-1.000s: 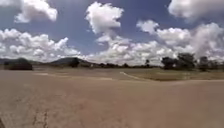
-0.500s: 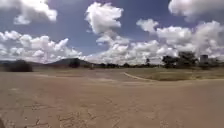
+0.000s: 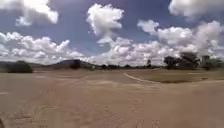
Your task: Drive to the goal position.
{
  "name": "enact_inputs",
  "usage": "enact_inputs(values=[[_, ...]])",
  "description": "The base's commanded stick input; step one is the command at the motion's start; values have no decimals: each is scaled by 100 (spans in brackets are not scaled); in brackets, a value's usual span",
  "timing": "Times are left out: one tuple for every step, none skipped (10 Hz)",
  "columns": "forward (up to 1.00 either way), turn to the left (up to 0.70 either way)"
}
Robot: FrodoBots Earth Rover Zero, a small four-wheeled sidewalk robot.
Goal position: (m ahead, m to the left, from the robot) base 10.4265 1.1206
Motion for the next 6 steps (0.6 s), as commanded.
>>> enact_inputs(values=[[100,-38],[100,-21],[100,0],[100,0],[100,0],[100,0]])
